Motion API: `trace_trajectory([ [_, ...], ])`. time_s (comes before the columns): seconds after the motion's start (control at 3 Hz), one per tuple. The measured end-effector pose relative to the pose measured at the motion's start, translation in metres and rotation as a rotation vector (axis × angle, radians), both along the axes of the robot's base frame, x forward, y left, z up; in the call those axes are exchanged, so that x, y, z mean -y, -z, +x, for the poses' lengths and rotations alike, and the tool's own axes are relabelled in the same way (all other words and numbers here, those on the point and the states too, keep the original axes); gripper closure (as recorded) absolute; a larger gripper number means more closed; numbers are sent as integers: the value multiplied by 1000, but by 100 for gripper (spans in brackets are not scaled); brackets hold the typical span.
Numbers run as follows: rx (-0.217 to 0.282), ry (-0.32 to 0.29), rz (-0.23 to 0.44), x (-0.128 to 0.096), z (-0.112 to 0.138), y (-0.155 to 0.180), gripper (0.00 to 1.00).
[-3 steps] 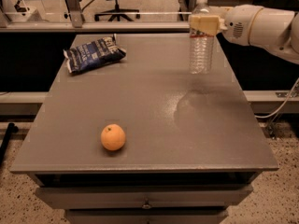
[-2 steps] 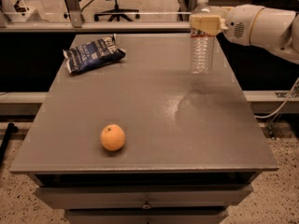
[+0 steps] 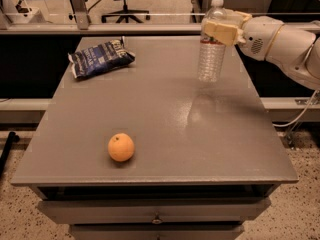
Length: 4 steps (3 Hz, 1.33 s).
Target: Place water bottle upright
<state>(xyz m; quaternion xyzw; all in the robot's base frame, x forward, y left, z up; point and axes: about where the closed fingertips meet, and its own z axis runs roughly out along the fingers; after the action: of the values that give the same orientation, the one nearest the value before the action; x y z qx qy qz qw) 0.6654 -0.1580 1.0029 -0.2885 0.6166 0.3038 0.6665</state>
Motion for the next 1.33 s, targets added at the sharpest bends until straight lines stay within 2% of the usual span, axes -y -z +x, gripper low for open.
trace_trajectory([
  [0.33,128,-81,-46,-4,-17,14,100],
  [0.67,195,-133,-92,-7,-27,23,100],
  [1.0,243,-161,-56,-6,-35,33,100],
  [1.33,283,-175,-5,-5,-41,37,88],
])
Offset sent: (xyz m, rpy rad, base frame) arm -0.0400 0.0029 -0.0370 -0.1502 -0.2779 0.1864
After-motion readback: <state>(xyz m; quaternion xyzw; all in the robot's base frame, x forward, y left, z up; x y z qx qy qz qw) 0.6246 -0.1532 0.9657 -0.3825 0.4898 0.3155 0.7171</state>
